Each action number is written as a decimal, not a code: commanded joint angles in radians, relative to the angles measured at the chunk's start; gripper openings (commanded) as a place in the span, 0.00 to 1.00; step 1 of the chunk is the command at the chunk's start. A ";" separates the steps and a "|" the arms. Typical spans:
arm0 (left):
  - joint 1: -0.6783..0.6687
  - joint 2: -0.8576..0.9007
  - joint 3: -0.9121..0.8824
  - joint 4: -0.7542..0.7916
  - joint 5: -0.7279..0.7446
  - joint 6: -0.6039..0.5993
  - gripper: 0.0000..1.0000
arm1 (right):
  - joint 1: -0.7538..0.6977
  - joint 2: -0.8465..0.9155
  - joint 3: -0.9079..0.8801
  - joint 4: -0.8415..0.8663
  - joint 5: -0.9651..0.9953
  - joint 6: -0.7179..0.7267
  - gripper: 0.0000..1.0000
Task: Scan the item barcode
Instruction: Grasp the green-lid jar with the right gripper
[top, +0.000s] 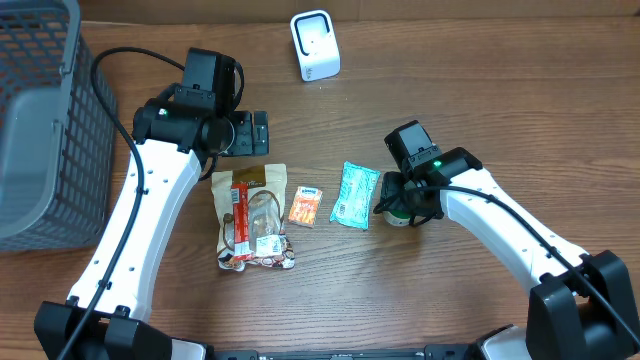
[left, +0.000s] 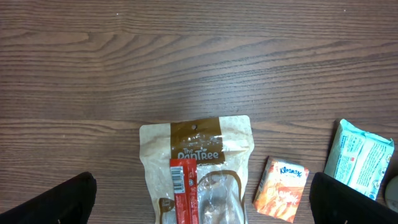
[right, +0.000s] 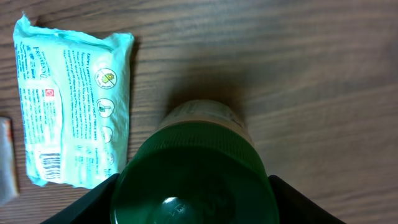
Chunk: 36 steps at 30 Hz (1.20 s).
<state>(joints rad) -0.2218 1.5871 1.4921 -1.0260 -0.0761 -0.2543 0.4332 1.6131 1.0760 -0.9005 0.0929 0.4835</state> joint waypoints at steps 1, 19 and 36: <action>-0.001 -0.003 0.013 -0.002 -0.009 0.007 0.99 | -0.001 0.005 -0.010 0.010 0.075 -0.169 0.69; -0.001 -0.003 0.013 -0.002 -0.009 0.007 1.00 | -0.002 0.005 -0.023 0.009 0.066 0.043 1.00; -0.001 -0.003 0.013 -0.002 -0.009 0.007 1.00 | -0.001 0.005 -0.030 0.002 -0.012 0.078 0.95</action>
<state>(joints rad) -0.2218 1.5871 1.4921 -1.0260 -0.0761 -0.2543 0.4324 1.6135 1.0531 -0.9024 0.0940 0.5503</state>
